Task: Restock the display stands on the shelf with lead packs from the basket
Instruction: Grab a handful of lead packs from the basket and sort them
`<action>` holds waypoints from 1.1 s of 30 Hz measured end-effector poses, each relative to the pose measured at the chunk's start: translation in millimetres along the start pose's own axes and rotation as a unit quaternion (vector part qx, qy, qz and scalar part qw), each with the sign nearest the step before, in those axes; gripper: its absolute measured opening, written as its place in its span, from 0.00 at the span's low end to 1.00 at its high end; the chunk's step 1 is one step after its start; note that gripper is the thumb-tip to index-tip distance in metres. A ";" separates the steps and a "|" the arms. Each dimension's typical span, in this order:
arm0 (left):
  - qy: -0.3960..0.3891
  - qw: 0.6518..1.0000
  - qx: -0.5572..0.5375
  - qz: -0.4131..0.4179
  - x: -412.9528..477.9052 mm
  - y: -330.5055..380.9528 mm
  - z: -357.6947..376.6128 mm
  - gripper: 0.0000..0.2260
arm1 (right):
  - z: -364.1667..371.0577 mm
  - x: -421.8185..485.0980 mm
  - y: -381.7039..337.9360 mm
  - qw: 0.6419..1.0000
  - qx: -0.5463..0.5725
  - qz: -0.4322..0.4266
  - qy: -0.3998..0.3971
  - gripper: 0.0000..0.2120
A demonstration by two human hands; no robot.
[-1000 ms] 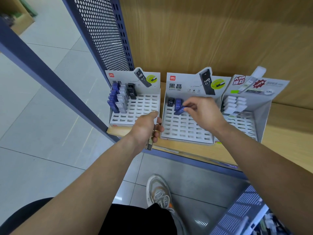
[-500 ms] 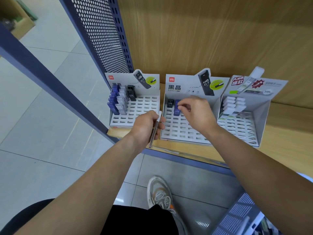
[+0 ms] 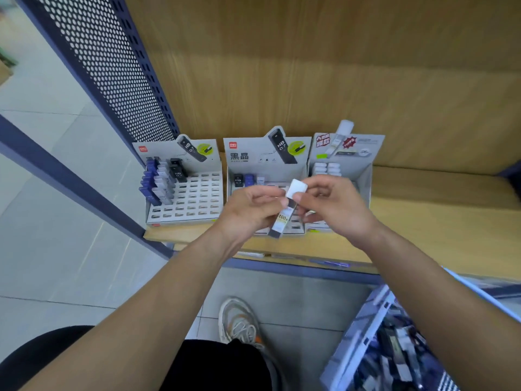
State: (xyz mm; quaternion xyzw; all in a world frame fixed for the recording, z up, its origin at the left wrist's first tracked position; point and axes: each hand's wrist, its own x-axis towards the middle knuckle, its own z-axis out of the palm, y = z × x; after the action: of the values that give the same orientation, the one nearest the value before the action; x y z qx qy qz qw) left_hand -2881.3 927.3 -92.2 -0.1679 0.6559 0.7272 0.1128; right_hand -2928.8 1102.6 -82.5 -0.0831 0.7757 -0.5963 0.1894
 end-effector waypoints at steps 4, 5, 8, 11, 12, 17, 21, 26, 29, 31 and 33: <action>0.018 0.984 0.177 0.003 3.5 -6.9 15.9 0.02 | -42.9 -10.7 15.7 0.996 -0.044 0.013 0.078 0.03; 0.020 0.969 0.248 0.010 8.6 -11.9 16.1 0.02 | -55.5 -10.6 22.6 0.993 -0.079 0.014 0.092 0.06; 0.024 0.927 0.373 0.013 28.2 -25.2 15.7 0.08 | -87.3 -6.4 42.2 0.967 -0.231 -0.009 0.102 0.07; 0.012 0.890 0.455 0.006 51.2 -34.0 27.4 0.16 | -102.4 4.1 53.4 0.934 -0.333 -0.061 0.110 0.06; 0.009 0.876 0.483 0.007 58.1 -37.3 33.3 0.19 | -104.5 9.2 55.0 0.924 -0.356 -0.080 0.112 0.08; 0.036 0.841 0.539 0.003 84.1 -59.3 64.6 0.23 | -106.9 37.5 62.2 0.907 -0.368 -0.170 0.116 0.05; 0.081 0.828 0.554 -0.004 93.9 -69.3 73.4 0.23 | -101.9 53.0 69.4 0.919 -0.333 -0.165 0.130 0.05; 0.096 0.839 0.536 0.000 96.8 -78.6 72.0 0.22 | -98.5 56.6 81.3 0.910 -0.348 -0.186 0.126 0.04; 0.100 0.842 0.531 0.003 97.0 -79.3 72.0 0.22 | -100.9 55.0 85.9 0.914 -0.340 -0.188 0.112 0.03; 0.100 0.846 0.524 0.003 97.0 -79.9 71.3 0.22 | -103.0 53.2 87.8 0.921 -0.332 -0.179 0.099 0.03; 0.101 0.847 0.523 0.004 97.7 -80.4 71.2 0.22 | -103.5 53.0 88.2 0.920 -0.338 -0.176 0.089 0.03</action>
State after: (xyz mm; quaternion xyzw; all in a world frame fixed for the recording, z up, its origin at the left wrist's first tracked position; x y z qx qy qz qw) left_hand -2947.0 1001.6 -198.3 -0.1540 0.9475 0.2563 0.1135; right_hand -3009.4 1200.5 -154.7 -0.2237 0.9176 -0.3273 -0.0281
